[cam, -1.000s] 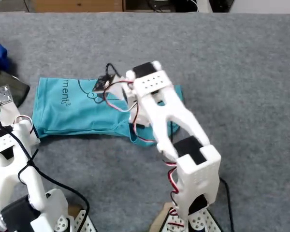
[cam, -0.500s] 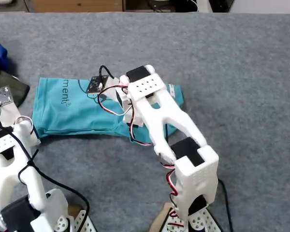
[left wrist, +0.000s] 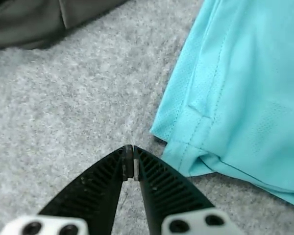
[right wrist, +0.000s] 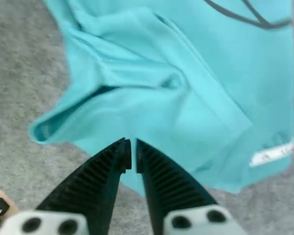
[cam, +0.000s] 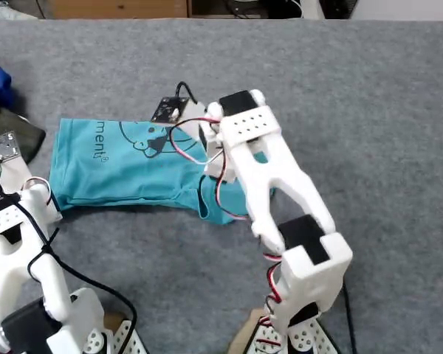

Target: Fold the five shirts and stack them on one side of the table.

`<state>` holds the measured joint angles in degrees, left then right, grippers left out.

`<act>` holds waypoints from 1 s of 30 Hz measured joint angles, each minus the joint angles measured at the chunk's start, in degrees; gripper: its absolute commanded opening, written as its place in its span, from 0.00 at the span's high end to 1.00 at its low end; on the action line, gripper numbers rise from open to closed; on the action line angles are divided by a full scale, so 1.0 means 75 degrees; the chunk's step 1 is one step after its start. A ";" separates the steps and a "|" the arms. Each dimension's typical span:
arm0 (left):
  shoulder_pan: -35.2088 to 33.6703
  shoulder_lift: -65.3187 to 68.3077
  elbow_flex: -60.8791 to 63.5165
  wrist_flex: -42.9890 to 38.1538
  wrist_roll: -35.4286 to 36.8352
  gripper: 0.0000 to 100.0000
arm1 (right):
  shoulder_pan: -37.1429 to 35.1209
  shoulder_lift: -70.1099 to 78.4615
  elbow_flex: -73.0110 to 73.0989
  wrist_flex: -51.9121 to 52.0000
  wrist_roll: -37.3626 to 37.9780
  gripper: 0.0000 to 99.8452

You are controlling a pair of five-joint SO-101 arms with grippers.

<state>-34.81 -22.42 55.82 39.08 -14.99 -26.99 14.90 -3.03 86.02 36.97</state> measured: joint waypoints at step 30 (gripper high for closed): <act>0.0000 0.0000 0.0000 0.0000 0.0000 0.98 | 0.0598 -0.0023 0.1958 -0.1793 -0.0141 1.00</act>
<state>-34.81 -22.42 55.82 39.08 -14.99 -22.51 14.73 11.65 72.57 35.91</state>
